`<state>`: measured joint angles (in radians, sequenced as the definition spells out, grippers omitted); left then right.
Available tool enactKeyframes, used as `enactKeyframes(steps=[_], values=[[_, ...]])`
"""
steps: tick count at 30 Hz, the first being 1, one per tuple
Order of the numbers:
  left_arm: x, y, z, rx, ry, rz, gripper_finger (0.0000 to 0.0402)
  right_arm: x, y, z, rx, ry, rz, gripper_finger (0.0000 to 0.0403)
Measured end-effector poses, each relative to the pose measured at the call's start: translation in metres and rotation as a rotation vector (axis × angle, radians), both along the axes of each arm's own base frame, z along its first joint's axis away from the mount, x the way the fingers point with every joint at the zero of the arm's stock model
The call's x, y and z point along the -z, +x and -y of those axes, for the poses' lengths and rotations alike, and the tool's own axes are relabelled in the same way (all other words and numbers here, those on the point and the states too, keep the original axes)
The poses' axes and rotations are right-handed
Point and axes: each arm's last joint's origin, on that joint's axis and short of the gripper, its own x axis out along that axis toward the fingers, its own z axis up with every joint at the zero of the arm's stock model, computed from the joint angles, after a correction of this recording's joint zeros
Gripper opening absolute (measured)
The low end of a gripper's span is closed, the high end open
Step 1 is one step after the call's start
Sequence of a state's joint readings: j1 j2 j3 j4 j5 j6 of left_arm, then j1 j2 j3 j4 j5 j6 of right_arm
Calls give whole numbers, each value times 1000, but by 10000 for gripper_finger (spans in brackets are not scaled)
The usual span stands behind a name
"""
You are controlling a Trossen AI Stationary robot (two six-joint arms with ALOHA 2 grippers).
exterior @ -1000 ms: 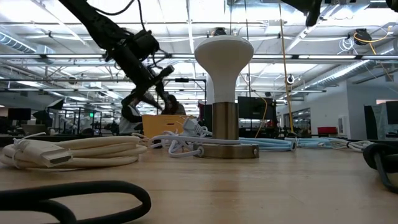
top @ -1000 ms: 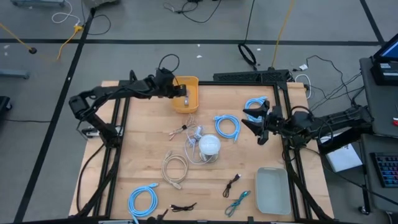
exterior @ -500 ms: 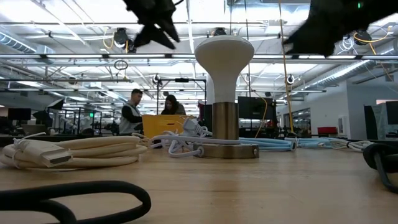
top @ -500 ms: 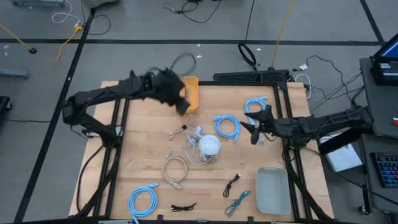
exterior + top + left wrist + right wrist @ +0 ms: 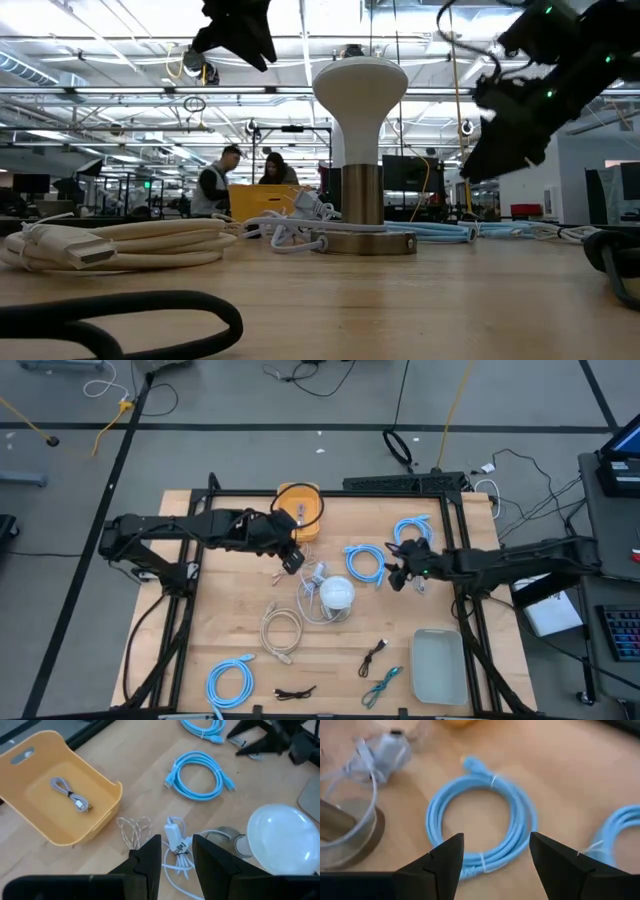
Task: Pick & Place USB Port
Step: Put the middle blue HDMI cable into the gray bin
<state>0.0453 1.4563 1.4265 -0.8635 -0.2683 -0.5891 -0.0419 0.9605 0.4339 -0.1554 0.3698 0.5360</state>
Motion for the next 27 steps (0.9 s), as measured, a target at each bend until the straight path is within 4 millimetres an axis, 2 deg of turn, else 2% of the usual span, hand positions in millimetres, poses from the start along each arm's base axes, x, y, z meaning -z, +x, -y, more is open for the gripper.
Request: enactKeyframes(steps=[20,23,27], values=[[0,1,13,8,13,10,113,48,29,21,9,-38,-155,215],[0,1,13,2,18,11,113,55,31,22,20,-19,-167,188],[0,1,14,1,23,11,113,58,34,22,2,2,-158,109]])
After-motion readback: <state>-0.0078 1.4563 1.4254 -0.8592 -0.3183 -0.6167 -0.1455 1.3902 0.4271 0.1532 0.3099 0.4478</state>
